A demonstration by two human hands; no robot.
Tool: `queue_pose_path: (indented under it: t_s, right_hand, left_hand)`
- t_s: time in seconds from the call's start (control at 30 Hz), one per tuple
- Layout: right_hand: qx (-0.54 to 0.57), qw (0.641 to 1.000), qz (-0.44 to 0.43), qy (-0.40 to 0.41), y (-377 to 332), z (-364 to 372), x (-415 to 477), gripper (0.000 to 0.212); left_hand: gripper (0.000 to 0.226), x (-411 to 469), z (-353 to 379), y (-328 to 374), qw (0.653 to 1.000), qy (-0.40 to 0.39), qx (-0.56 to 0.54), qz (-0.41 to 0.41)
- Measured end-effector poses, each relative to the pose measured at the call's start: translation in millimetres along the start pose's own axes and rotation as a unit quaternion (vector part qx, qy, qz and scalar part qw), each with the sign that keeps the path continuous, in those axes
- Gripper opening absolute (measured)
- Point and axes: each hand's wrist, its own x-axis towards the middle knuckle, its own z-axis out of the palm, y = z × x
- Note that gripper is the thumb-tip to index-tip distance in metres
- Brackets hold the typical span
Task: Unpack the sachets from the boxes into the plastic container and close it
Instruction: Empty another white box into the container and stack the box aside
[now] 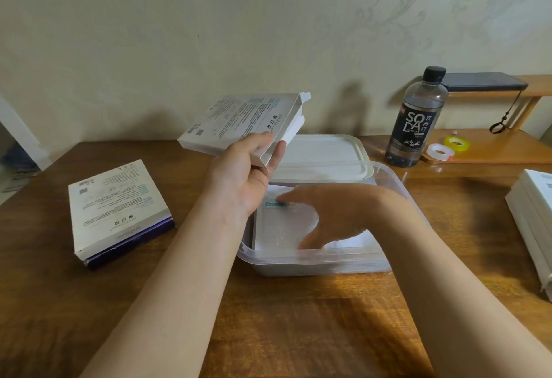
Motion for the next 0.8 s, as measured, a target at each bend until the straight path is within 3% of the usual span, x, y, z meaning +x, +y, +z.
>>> queue_pose_path:
  t_s: [0.07,0.1,0.17,0.23,0.4,0.57,0.8]
  right_hand:
    - [0.115,0.986,0.024,0.115,6,-10,-4,0.058]
    - [0.198,0.959,0.033,0.202,9,-14,-5,0.037]
    - [0.384,0.864,0.06,0.32,14,-22,-6,0.007]
    - [0.527,0.78,0.065,0.33,14,-25,-5,0.007]
    - [0.68,0.68,0.052,0.269,6,-22,-1,0.016]
    - [0.724,0.651,0.036,0.227,1,-22,-3,0.022]
    - [0.717,0.649,0.079,0.243,-1,-22,-4,0.01]
  left_hand:
    - [0.035,-2,1,-1,1.0,-0.011,0.005,-0.012]
    - [0.035,-3,2,-2,1.0,-0.018,0.01,-0.017]
    - [0.035,-4,3,-4,0.999,-0.03,0.024,-0.025]
    - [0.035,-6,5,-9,0.998,-0.037,0.052,-0.028]
    - [0.036,-9,6,-16,0.981,-0.025,0.187,0.049]
    - [0.037,-10,5,-15,0.947,-0.055,0.28,0.145]
    - [0.038,-10,4,-14,0.946,-0.051,0.291,0.132]
